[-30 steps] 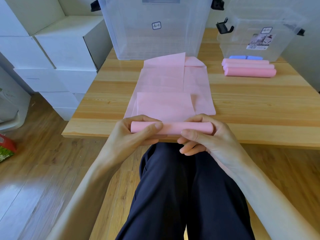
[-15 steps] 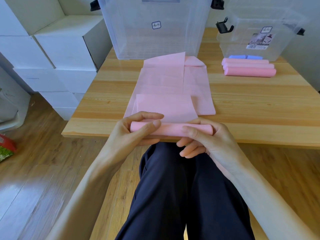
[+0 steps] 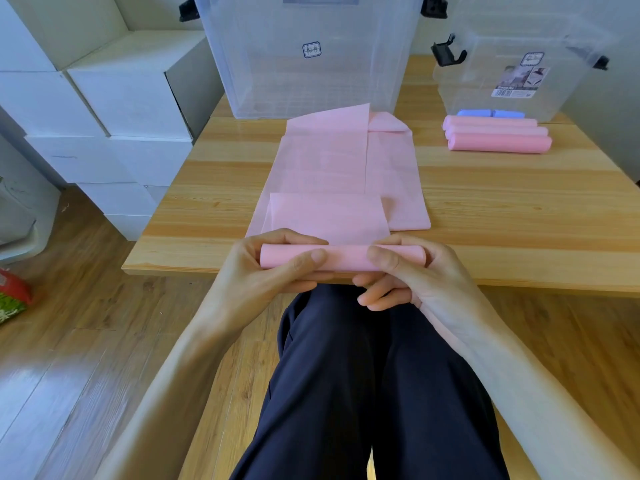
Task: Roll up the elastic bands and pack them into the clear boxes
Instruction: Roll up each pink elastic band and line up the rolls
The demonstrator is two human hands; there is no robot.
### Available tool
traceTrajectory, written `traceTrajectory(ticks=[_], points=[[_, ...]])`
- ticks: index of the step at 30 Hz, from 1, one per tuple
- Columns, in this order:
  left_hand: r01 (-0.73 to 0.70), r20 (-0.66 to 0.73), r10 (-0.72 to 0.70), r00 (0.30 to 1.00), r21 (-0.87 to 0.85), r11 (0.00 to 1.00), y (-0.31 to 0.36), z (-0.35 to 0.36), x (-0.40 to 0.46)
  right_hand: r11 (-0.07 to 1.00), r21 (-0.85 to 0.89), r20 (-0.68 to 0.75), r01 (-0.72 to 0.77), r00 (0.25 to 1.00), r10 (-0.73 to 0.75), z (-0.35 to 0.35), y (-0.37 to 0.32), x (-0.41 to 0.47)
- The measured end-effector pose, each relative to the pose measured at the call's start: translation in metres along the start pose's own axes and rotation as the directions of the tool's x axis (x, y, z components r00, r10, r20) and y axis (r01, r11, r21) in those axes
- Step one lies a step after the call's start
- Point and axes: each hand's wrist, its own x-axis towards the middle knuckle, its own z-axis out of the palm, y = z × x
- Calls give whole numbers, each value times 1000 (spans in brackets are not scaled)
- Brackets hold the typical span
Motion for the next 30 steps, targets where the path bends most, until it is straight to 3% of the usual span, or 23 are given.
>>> traceTrajectory(ticks=[10, 15, 20, 26, 30], points=[[-11, 24, 12, 1000, -29, 1000, 0, -1, 2, 1000, -2, -31, 13, 999, -13, 0, 2, 1], [-1, -30, 0, 1000, -28, 1000, 1, 2, 2, 1000, 6, 33, 6, 999, -7, -2, -1, 1], [23, 30, -20, 999, -105, 994, 2, 0, 2, 999, 7, 5, 33, 999, -33, -2, -1, 2], [18, -44, -19, 999, -17, 1000, 3, 3, 2, 1000, -5, 26, 9, 1000, -8, -2, 2, 3], [24, -29, -25, 999, -46, 999, 2, 1, 3, 999, 0, 10, 32, 999, -32, -1, 3, 3]])
